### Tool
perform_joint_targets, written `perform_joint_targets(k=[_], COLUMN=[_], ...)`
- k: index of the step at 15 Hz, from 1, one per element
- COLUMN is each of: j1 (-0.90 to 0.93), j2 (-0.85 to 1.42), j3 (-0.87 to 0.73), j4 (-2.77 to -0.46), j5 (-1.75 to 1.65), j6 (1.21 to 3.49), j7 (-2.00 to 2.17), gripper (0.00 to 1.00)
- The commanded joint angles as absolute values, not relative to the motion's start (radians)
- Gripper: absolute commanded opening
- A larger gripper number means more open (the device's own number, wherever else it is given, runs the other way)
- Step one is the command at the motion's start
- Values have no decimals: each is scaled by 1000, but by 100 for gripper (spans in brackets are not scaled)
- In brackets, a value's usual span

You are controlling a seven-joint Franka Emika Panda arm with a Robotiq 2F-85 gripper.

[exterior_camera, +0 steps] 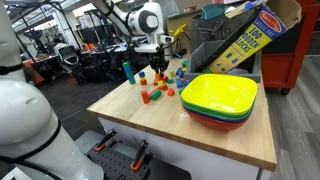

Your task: Put one orange block on top of the stack on the right.

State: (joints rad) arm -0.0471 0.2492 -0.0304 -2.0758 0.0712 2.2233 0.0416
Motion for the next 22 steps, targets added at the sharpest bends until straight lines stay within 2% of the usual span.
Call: perform_joint_targets(k=[1,16,17,22], j1=[-30,18,12,17], j2=[241,234,250,247], j3=[-14,-8,-7,-6], j4=[-2056,-2012,-2021,-2015], j5=[114,133,140,139], j6=[2206,2223,2237,2237], j7=[76,222,195,200], gripper=[7,7,29,29])
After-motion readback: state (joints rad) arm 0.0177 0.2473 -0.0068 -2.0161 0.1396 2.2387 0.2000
